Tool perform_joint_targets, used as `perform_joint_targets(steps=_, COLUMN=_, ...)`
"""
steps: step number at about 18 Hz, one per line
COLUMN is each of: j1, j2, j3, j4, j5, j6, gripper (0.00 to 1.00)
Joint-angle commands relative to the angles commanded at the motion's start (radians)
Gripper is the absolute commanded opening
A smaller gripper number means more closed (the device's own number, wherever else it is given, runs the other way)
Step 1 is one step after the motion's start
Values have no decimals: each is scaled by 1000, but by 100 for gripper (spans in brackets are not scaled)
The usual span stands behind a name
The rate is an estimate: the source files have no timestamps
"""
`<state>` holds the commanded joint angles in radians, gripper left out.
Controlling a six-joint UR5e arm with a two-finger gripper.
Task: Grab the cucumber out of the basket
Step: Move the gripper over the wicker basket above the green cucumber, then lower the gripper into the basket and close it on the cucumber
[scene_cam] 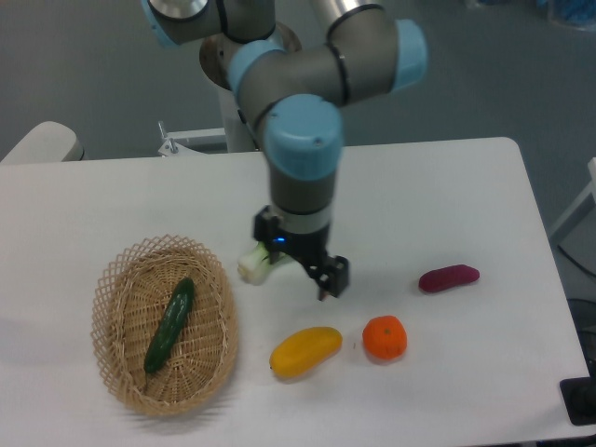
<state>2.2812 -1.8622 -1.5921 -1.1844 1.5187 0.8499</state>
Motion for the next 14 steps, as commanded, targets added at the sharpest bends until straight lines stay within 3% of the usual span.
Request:
perform_joint_targets(steps=4, j1=-57, j2=-9, j3=-17, j4=8, j5=-41, j6=-138, gripper=100)
perform_joint_targets(steps=8, j1=-121, j2=-61, j3=-20, j4=61, j5=-35, j6=-265, gripper=100)
perform_joint_targets(steps=11, j1=-149, j2=-100, j3=-20, j4=69, j5=-35, j6=-287, gripper=100)
perform_joint_targets(steps=14, j1=-186, j2=-136, j3=-25, j4=173, j5=-28, j6=-351, gripper=100)
